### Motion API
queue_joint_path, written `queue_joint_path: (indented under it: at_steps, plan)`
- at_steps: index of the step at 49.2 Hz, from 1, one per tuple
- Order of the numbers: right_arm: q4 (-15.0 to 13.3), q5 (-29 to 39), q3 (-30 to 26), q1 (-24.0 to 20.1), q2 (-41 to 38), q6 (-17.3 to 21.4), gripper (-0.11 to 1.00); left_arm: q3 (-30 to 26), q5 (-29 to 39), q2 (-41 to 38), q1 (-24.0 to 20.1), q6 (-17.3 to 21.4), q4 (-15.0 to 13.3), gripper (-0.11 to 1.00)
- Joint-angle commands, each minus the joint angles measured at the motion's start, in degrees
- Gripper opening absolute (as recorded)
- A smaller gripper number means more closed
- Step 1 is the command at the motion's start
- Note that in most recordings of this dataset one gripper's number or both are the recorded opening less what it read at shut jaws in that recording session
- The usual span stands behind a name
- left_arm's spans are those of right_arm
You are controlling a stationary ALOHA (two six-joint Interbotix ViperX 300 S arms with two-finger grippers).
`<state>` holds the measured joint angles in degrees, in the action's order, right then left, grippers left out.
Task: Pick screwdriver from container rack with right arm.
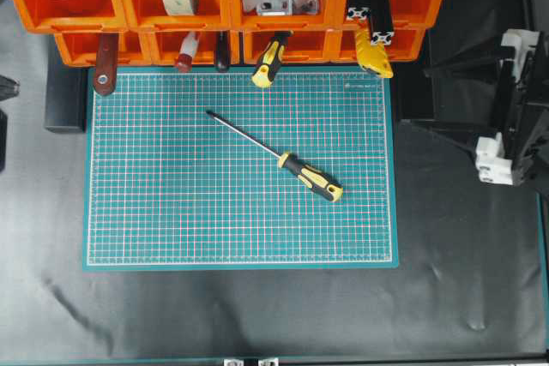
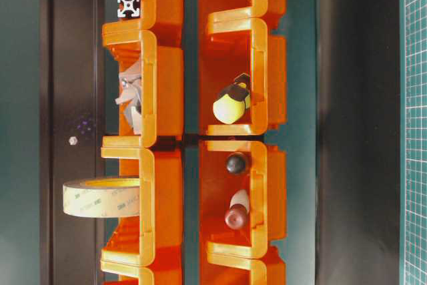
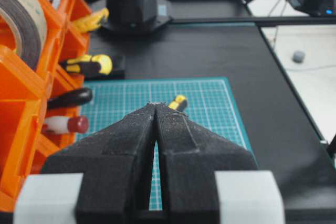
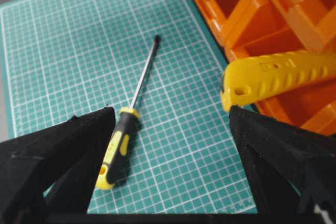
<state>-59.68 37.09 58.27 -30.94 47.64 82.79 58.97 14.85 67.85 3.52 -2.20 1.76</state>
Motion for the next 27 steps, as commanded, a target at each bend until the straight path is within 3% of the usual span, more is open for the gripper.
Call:
queue_joint_path:
  at_steps: [1,27]
  plan:
    - [-0.4,0.6,-0.4,0.1,0.4,0.2,0.84,-1.4,0.0,-0.4,0.1,-0.2,0.2,0.00]
    - [-0.4,0.4,-0.1,0.1,0.2,0.7,0.84,-1.1,1.9,-0.4,-0.5,-0.2,0.2,0.00]
